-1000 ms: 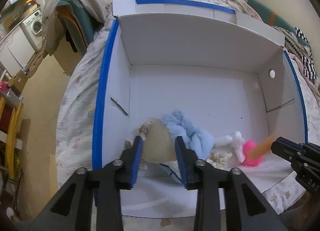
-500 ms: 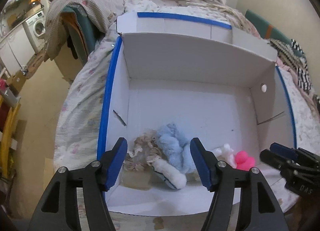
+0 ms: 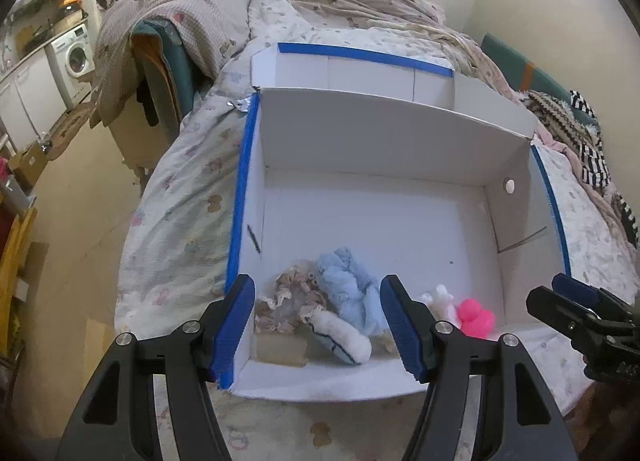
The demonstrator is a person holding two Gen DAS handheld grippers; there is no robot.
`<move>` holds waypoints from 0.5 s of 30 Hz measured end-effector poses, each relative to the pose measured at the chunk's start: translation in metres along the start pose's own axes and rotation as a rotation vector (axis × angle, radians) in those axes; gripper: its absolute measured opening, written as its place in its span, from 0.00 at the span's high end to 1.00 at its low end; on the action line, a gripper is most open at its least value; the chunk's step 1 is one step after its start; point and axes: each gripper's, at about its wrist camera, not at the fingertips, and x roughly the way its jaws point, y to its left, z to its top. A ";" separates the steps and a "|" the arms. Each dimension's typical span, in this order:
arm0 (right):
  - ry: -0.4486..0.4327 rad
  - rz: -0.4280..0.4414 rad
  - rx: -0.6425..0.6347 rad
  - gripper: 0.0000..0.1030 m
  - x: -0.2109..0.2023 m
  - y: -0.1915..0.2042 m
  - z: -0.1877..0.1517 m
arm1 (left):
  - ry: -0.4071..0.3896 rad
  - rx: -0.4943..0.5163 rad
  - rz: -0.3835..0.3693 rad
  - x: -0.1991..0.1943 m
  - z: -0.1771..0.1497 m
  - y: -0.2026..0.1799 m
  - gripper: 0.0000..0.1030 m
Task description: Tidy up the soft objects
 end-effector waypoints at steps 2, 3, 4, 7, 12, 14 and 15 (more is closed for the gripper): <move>-0.012 0.003 -0.004 0.00 -0.004 0.003 -0.002 | 0.002 -0.010 0.004 -0.006 -0.003 0.005 0.40; -0.015 0.006 -0.006 0.00 -0.006 0.003 -0.004 | 0.003 -0.015 0.003 -0.008 -0.005 0.007 0.40; -0.015 0.006 -0.009 0.00 -0.008 0.005 -0.006 | 0.007 -0.020 0.002 -0.011 -0.008 0.010 0.40; -0.011 0.002 -0.022 0.00 -0.013 0.009 -0.014 | 0.019 -0.038 0.003 -0.020 -0.019 0.019 0.40; -0.024 0.002 -0.033 0.00 -0.026 0.016 -0.035 | 0.033 -0.032 0.045 -0.033 -0.038 0.028 0.40; -0.020 0.009 -0.026 0.00 -0.028 0.017 -0.043 | 0.021 -0.040 0.058 -0.040 -0.043 0.033 0.40; -0.021 0.007 -0.026 0.00 -0.030 0.018 -0.047 | 0.016 -0.049 0.052 -0.044 -0.046 0.035 0.40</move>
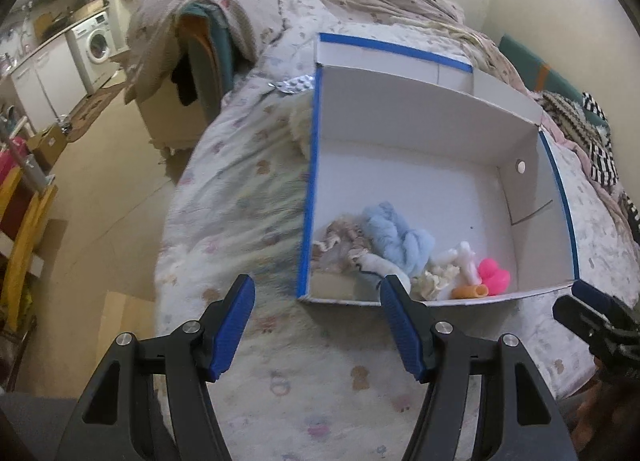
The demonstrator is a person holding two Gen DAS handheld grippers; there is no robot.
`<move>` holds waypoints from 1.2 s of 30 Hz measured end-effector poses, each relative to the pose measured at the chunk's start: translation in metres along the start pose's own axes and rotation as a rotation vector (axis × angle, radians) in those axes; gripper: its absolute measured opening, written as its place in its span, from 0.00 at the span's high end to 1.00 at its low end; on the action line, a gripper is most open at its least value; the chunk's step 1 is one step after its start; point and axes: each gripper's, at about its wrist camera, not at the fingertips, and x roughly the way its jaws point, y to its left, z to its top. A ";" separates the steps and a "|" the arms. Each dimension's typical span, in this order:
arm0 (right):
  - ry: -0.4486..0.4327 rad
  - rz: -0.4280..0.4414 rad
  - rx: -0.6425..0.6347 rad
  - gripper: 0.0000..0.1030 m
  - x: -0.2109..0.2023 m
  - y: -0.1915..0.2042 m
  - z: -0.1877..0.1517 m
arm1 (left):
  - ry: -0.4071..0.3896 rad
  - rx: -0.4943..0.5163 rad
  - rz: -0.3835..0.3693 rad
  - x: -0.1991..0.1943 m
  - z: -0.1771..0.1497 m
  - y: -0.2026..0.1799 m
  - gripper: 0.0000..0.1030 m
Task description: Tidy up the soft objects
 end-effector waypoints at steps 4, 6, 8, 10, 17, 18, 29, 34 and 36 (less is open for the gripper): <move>-0.022 -0.021 -0.020 0.00 -0.008 0.005 -0.011 | -0.033 -0.021 -0.006 -0.012 -0.007 0.007 0.40; -0.044 -0.029 -0.019 0.00 -0.012 0.006 -0.013 | -0.072 -0.011 0.016 -0.019 -0.008 0.006 0.40; -0.077 -0.034 -0.014 0.00 -0.017 0.005 -0.014 | -0.117 0.005 0.032 -0.026 -0.007 0.002 0.40; -0.115 -0.042 -0.015 0.00 -0.022 0.006 -0.013 | -0.163 0.017 0.040 -0.032 -0.006 -0.001 0.36; -0.260 -0.088 -0.028 0.00 -0.040 0.014 -0.002 | -0.292 0.002 0.052 -0.048 -0.003 -0.002 0.00; -0.273 -0.096 -0.029 0.00 -0.041 0.015 -0.001 | -0.306 0.005 0.055 -0.049 -0.003 -0.002 0.00; -0.312 -0.126 -0.067 0.00 -0.042 0.024 0.002 | -0.270 0.051 0.051 -0.039 -0.004 -0.011 0.00; -0.314 -0.132 -0.077 0.00 -0.040 0.027 0.001 | -0.261 0.051 0.054 -0.038 -0.004 -0.014 0.00; -0.314 -0.133 -0.077 0.00 -0.040 0.027 0.000 | -0.260 0.046 0.050 -0.038 -0.004 -0.013 0.00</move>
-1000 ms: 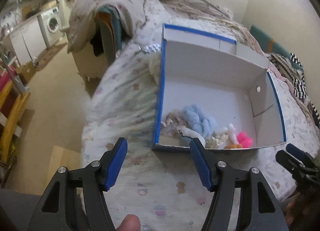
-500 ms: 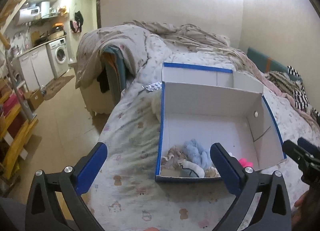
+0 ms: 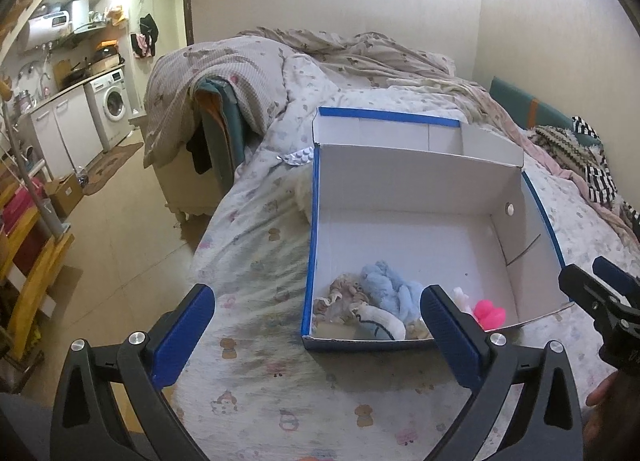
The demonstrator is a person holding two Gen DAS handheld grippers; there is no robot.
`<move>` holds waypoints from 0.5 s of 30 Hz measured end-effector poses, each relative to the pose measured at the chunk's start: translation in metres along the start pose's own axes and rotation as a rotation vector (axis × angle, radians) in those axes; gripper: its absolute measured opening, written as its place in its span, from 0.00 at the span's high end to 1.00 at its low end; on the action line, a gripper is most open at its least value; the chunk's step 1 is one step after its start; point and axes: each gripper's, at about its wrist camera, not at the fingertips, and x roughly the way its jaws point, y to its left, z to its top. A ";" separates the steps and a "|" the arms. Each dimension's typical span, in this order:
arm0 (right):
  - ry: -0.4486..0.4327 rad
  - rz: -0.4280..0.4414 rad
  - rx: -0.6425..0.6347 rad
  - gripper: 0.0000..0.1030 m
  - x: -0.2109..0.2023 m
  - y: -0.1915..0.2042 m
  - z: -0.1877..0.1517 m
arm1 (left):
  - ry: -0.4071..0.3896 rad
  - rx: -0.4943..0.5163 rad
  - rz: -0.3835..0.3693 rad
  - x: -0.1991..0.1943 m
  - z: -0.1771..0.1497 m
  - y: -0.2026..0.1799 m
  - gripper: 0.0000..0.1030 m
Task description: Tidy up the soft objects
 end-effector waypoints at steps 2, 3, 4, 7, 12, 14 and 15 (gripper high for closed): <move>0.002 -0.002 0.000 0.00 0.000 0.000 0.000 | -0.003 -0.003 -0.003 0.000 0.001 0.000 0.00; 0.003 -0.004 0.000 0.00 0.000 0.000 0.000 | -0.005 -0.003 -0.004 0.000 0.001 0.000 0.00; 0.005 -0.004 0.001 0.00 0.001 0.000 0.000 | -0.007 -0.003 -0.004 -0.001 0.001 0.000 0.00; 0.006 -0.005 0.004 0.00 0.001 0.000 0.000 | -0.011 -0.001 -0.003 -0.002 0.001 0.000 0.00; 0.000 -0.004 0.003 0.00 0.001 -0.001 0.001 | -0.010 -0.003 -0.003 -0.002 0.001 0.000 0.00; 0.000 -0.004 0.003 0.00 0.001 -0.001 0.001 | -0.009 -0.004 -0.003 -0.002 0.000 0.000 0.00; 0.000 -0.003 0.002 0.00 0.001 -0.001 0.001 | -0.009 -0.002 -0.004 -0.002 0.000 0.000 0.00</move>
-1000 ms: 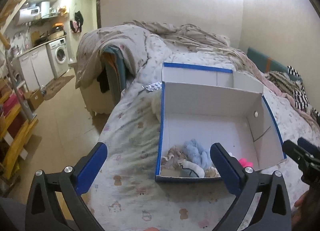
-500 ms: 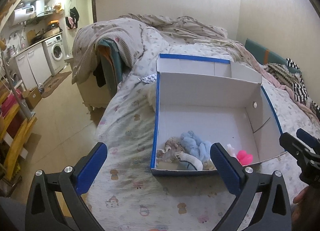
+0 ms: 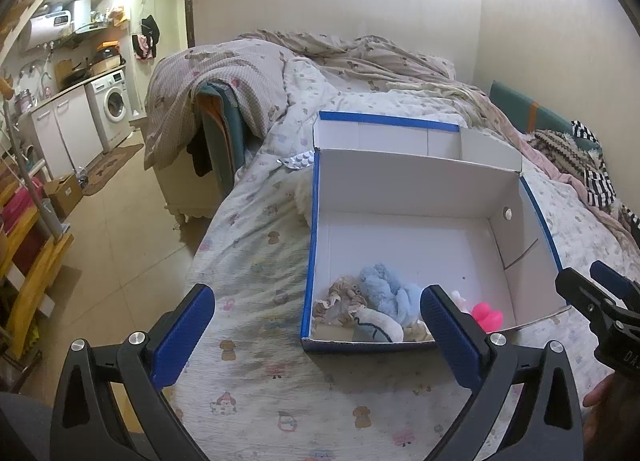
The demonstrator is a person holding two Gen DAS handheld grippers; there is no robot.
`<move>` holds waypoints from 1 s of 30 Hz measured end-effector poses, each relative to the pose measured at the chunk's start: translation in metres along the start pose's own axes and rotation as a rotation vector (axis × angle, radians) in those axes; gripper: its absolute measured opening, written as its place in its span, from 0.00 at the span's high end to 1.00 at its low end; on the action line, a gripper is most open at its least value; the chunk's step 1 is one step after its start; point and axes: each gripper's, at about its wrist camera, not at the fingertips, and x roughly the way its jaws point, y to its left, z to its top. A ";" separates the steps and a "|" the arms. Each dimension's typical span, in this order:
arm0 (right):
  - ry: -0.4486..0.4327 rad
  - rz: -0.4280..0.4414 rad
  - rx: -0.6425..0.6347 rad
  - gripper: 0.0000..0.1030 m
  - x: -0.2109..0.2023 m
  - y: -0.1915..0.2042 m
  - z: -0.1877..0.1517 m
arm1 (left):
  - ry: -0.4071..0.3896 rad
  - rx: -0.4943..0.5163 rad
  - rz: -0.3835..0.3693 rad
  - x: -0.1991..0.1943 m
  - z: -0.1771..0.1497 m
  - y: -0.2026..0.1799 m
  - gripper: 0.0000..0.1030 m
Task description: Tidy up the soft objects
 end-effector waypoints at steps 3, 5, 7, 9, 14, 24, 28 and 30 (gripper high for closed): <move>0.000 -0.001 0.000 0.00 0.000 0.000 0.000 | 0.002 -0.001 0.001 -0.001 0.000 0.000 0.00; 0.001 -0.001 0.000 0.00 0.000 0.000 0.000 | 0.005 -0.006 0.000 -0.001 0.000 0.001 0.00; 0.001 0.000 0.001 0.00 0.000 0.000 0.000 | 0.008 -0.006 0.001 -0.002 0.001 0.000 0.00; 0.001 -0.001 0.000 0.00 0.000 0.000 0.000 | 0.007 -0.006 0.002 -0.001 0.001 0.000 0.00; 0.000 -0.001 0.001 0.00 0.000 0.000 0.000 | 0.007 -0.007 0.001 -0.001 0.001 0.000 0.00; 0.001 0.000 0.001 0.00 0.000 0.000 0.000 | 0.008 -0.006 0.001 -0.001 0.001 0.000 0.00; 0.001 0.000 0.001 0.00 0.000 0.000 0.000 | 0.009 -0.006 0.002 -0.001 0.001 0.000 0.00; 0.001 0.000 0.001 0.00 0.000 0.000 0.000 | 0.009 -0.007 0.003 0.000 0.001 0.000 0.00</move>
